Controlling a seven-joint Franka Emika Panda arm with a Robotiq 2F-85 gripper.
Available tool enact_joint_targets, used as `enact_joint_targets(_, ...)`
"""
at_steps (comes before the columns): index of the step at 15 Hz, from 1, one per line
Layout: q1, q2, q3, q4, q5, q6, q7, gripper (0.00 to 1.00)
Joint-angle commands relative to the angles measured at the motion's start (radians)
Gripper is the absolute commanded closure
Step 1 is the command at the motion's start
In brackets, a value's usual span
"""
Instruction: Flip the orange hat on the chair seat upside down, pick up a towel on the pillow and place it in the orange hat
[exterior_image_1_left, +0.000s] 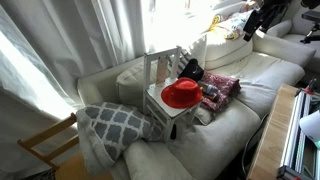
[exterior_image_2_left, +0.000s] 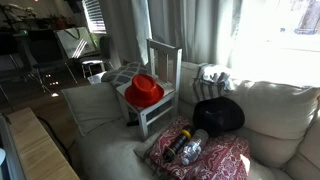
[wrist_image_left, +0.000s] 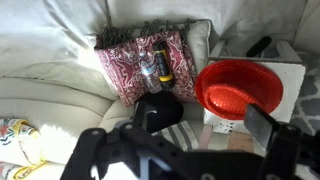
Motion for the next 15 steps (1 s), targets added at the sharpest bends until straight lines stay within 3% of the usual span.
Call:
enact_joint_targets(1, 0.014, 0.003, -0.013, 0.002, -0.011, -0.004, 0.009, 0.00)
enact_joint_targets(6, 0.014, 0.004, -0.013, 0.002, -0.011, -0.004, 0.009, 0.00)
enact_joint_targets(11, -0.001, 0.212, -0.067, -0.026, -0.021, 0.123, -0.062, 0.00)
enact_joint_targets(15, -0.007, 0.425, -0.108, -0.020, -0.044, 0.325, -0.127, 0.00)
